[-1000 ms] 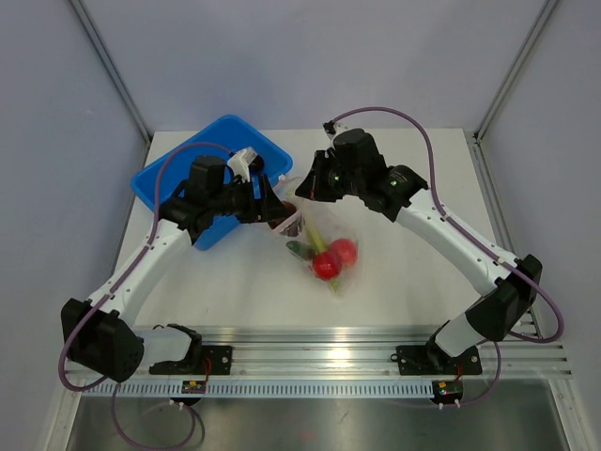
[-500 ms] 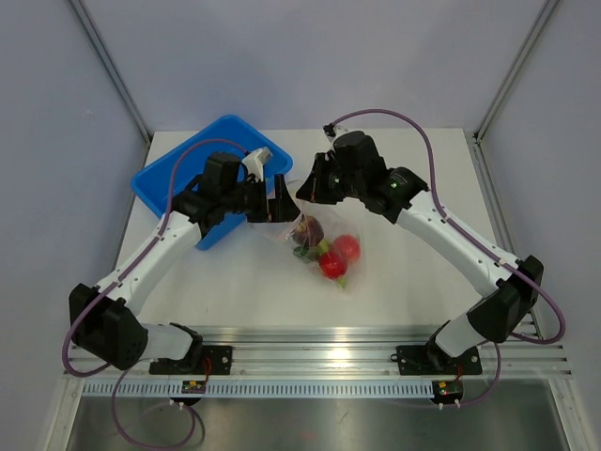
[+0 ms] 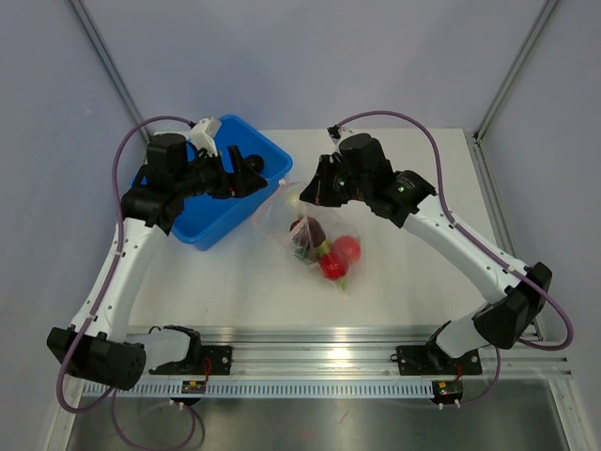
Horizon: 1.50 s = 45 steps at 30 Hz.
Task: Place the food in the zip-top bag and seal the zipper
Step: Place the fake fruit in the zipper food storage bag, then pick up the fake fruit from the bin.
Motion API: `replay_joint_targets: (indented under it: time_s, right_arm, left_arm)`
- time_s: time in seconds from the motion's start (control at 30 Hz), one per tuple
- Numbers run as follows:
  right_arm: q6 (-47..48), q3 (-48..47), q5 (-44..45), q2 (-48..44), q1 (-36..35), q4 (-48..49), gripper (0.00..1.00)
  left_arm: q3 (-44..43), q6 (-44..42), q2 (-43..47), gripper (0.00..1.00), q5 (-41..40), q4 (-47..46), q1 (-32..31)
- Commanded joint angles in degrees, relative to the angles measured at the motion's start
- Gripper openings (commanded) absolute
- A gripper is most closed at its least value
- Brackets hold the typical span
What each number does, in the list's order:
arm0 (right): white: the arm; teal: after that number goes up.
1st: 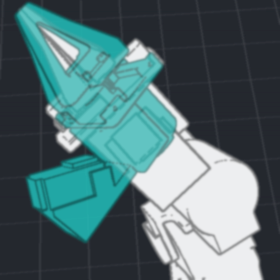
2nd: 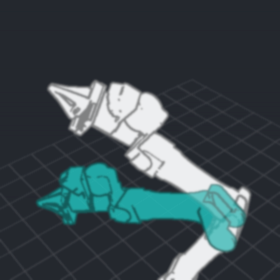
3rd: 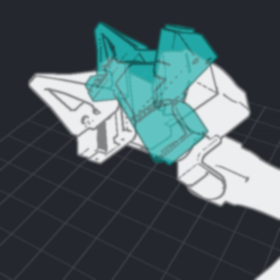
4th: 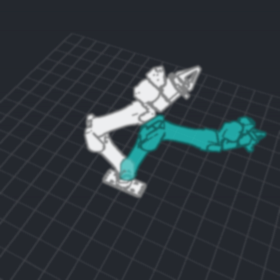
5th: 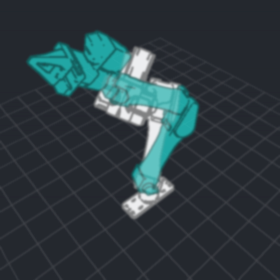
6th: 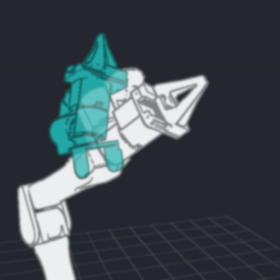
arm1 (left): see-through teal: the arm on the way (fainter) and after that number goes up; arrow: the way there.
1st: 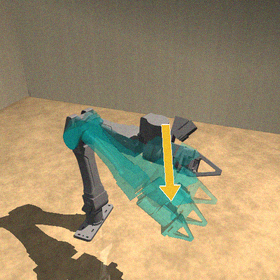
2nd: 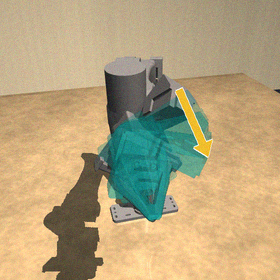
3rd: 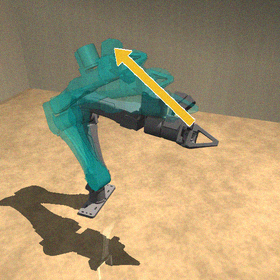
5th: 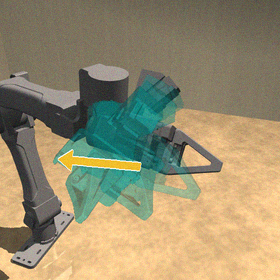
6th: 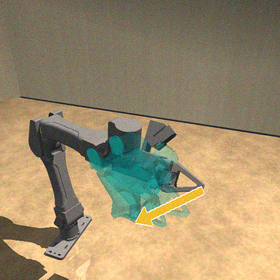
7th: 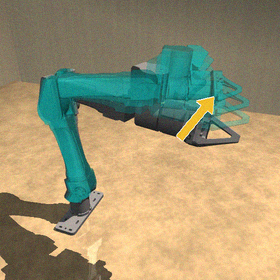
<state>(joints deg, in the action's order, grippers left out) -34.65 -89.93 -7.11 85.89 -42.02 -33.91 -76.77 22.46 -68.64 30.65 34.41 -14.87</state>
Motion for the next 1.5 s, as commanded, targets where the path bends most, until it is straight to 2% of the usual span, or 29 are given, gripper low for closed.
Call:
replay_joint_targets:
  time_s: [0.0,0.07,0.13,0.23,0.3,0.37,0.5,0.77,1.0,1.3,1.47]
  right_arm:
    - [1.2,0.5,-0.8,-4.1,-0.6,1.4,0.0]
    - [1.3,1.3,-0.3,-4.8,-0.6,1.1,0.0]
    - [1.3,2.1,0.8,-5.7,-0.6,0.5,0.0]
    - [1.8,2.3,1.9,-6.4,-0.6,-0.5,0.0]
    - [1.9,1.8,2.7,-6.6,-0.5,-1.1,0.0]
    - [2.3,1.4,3.7,-6.5,-0.6,-1.9,0.0]
    - [3.8,-0.7,4.7,-5.1,-0.6,-4.1,0.0]
    - [4.0,-3.1,5.8,-1.8,-0.6,-5.3,0.0]
    - [4.0,-5.4,3.5,1.8,-0.6,-4.9,0.0]
    - [4.4,-7.0,2.8,4.5,-0.6,-5.2,0.0]
    - [4.3,-7.5,2.4,5.6,-0.6,-5.1,0.0]
  left_arm:
    - [-3.1,-0.8,-3.2,0.92,-9.6,0.6,3.8]
    - [-5.8,-1.5,-5.4,0.99,-14.9,1.8,4.1]
    - [-8.1,-1.2,-9.6,0.99,-22.6,1.8,4.2]
    - [-14.3,-0.8,-17.6,0.99,-27.3,3.1,4.9]
    - [-24.3,-2.6,-23.4,0.99,-29.7,7.0,5.4]
    - [-30.1,-3.0,-32.1,0.99,-31.9,10.9,5.7]
    - [-40.5,-3.1,-43.7,0.99,-27.3,11.2,7.5]
    - [-53.6,-2.8,-62.3,0.98,-12.7,12.4,11.1]
    - [-56.9,-2.0,-70.4,0.98,-11.3,8.5,11.3]
    - [-56.6,0.8,-75.1,0.96,-11.8,0.8,10.9]
    - [-56.6,1.3,-77.1,0.95,-11.9,0.0,10.0]
